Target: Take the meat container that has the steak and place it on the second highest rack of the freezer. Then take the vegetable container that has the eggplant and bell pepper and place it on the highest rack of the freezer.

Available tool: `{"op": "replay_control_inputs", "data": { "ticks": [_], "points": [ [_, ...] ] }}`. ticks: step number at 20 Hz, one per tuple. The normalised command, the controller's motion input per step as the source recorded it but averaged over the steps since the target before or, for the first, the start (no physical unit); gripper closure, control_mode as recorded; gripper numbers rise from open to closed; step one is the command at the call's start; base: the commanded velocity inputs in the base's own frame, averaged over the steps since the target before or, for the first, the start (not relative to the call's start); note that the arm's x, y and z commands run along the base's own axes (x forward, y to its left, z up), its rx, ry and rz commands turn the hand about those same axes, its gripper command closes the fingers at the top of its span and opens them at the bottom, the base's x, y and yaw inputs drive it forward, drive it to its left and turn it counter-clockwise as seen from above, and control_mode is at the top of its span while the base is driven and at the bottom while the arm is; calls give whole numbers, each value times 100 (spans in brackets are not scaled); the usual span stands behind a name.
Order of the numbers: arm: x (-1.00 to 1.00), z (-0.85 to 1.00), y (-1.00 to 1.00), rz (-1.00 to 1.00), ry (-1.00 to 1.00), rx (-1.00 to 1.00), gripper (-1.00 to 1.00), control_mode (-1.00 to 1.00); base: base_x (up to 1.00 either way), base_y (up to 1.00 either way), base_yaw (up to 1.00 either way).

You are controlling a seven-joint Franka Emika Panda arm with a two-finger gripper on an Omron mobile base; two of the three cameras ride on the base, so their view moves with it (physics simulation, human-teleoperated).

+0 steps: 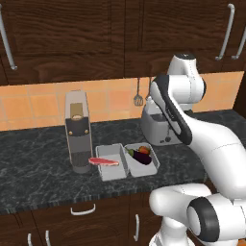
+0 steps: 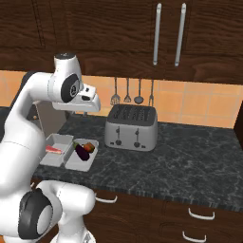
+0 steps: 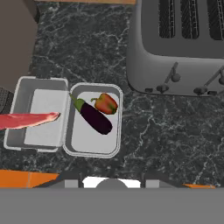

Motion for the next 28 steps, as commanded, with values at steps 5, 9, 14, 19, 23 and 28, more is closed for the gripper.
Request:
{"op": "replay_control_inputs", "data": {
  "ticks": [5, 9, 14, 19, 23, 28],
  "points": [
    [3, -40, 17, 0, 5, -3, -100, -100, 0, 0, 0],
    [1, -60, 70, 2, 16, 0, -100, -100, 0, 0, 0],
    [13, -56, 99, 2, 20, 0, -100, -100, 0, 0, 0],
    [11, -52, 93, 4, 23, 0, -100, -100, 0, 0, 0],
    [1, -9, 58, 11, 20, -2, -100, -100, 0, 0, 0],
    [3, 9, 21, 20, 13, -1, -100, -100, 0, 0, 0]
  ]
}}
